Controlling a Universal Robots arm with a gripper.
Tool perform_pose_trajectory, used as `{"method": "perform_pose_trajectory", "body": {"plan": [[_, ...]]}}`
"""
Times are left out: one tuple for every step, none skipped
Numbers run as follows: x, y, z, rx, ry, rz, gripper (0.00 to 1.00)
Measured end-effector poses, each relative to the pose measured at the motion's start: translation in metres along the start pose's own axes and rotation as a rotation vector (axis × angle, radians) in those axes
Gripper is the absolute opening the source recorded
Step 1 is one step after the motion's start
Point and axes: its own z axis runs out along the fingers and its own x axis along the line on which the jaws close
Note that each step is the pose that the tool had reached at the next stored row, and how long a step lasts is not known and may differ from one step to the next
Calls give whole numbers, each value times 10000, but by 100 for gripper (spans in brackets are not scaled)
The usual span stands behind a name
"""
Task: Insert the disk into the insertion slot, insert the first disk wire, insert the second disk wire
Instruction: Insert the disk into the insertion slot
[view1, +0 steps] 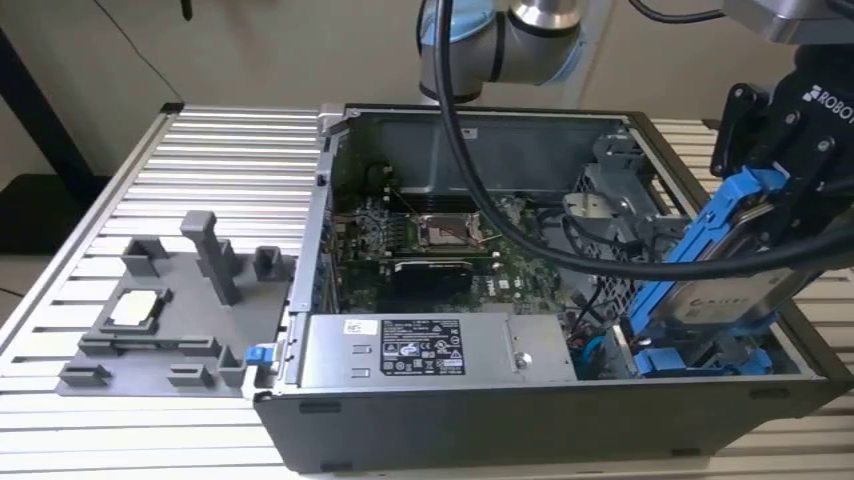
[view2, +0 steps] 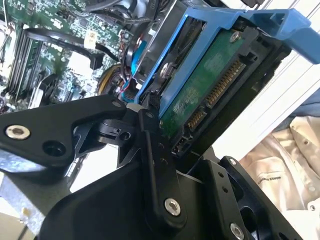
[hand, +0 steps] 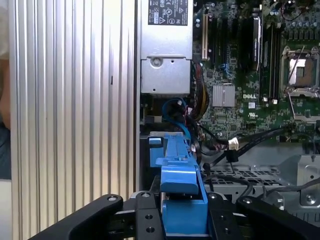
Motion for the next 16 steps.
{"method": "perform_pose_trajectory", "body": {"plan": [[0, -1, 16, 0, 0, 0, 33], [0, -3, 35, 0, -2, -1, 33], [0, -4, 53, 0, -5, -2, 33], [0, -6, 65, 0, -5, -2, 33], [0, -9, 79, 0, -10, -3, 33], [0, -13, 92, 0, -15, -3, 33], [0, -17, 107, 0, -21, -3, 33], [0, -21, 122, 0, -24, -2, 33], [-1, -26, 138, 0, -28, -2, 33], [-3, -28, 147, 0, -33, -2, 33], [-5, -30, 155, 0, -42, -1, 33], [-8, -34, 166, 0, -49, -3, 33], [-11, -37, 178, 0, -57, -3, 33], [-14, -40, 186, 0, -63, -3, 33], [-16, -43, 194, 0, -71, -3, 33], [-16, -45, 200, 1, -83, -3, 33]]}}
